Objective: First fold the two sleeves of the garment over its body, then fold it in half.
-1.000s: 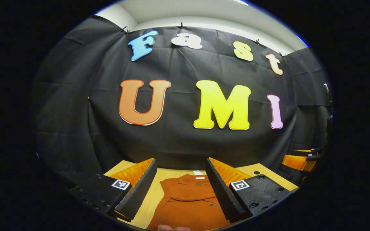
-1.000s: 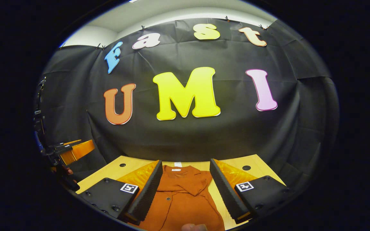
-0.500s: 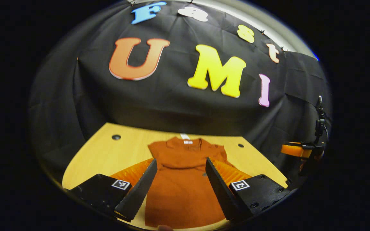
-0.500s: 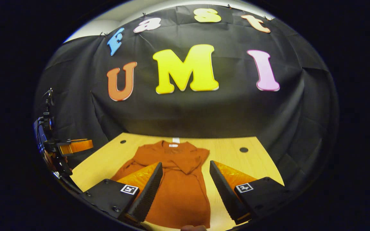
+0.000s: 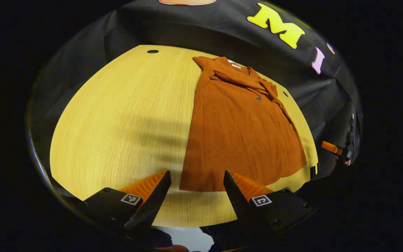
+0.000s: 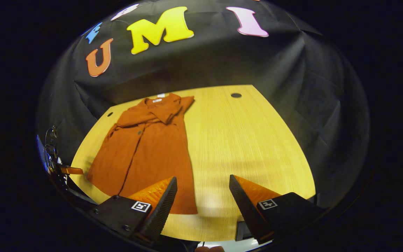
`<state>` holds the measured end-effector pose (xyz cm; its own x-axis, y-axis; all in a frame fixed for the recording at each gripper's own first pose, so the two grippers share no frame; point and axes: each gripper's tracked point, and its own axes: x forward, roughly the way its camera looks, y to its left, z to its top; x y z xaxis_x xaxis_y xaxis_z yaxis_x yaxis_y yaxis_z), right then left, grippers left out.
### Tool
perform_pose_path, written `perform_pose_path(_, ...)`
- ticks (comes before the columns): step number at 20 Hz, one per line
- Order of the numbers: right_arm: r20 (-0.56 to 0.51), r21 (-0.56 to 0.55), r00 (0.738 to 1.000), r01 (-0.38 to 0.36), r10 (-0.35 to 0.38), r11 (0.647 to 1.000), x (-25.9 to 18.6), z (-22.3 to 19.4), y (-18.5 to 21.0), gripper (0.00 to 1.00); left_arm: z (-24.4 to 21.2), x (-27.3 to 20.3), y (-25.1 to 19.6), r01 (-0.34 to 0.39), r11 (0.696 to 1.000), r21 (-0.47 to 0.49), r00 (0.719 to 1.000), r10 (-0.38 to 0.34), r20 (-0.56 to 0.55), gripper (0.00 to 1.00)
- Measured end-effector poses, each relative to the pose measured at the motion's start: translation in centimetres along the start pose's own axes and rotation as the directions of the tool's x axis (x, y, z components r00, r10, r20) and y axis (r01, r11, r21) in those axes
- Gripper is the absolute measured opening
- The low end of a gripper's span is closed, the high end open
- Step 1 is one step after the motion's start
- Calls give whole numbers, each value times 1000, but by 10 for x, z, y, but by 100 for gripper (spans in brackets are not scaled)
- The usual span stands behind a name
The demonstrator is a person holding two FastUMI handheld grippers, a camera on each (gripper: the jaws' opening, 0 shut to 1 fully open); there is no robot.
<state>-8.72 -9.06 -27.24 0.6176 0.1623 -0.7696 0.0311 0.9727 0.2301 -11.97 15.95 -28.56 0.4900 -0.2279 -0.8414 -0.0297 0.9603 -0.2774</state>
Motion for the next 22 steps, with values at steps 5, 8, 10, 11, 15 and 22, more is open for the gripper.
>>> perform_pose_path(5,-103,16,995,6,-5,1000,28,-41,17,95,-5,14,-7,28,998,-52,999,-29,-19,99)
perform_pose_path(8,-142,-27,990,8,-12,1000,45,-54,25,95,-3,17,-5,16,997,-72,1000,-17,-22,98)
perform_pose_path(10,-159,-33,987,28,-33,999,51,-60,23,95,-2,18,-6,18,997,-81,1000,-19,-19,97)
perform_pose_path(11,-166,-38,985,41,-47,998,53,-63,21,95,-4,17,-7,19,997,-80,1000,-21,-21,97)
perform_pose_path(15,-185,-113,979,66,-87,991,55,-65,24,90,-8,19,-10,11,997,-74,999,-15,-47,86)
perform_pose_path(22,-213,-214,975,15,-61,977,61,-69,59,48,-23,31,-34,12,999,-34,994,-15,-105,34)
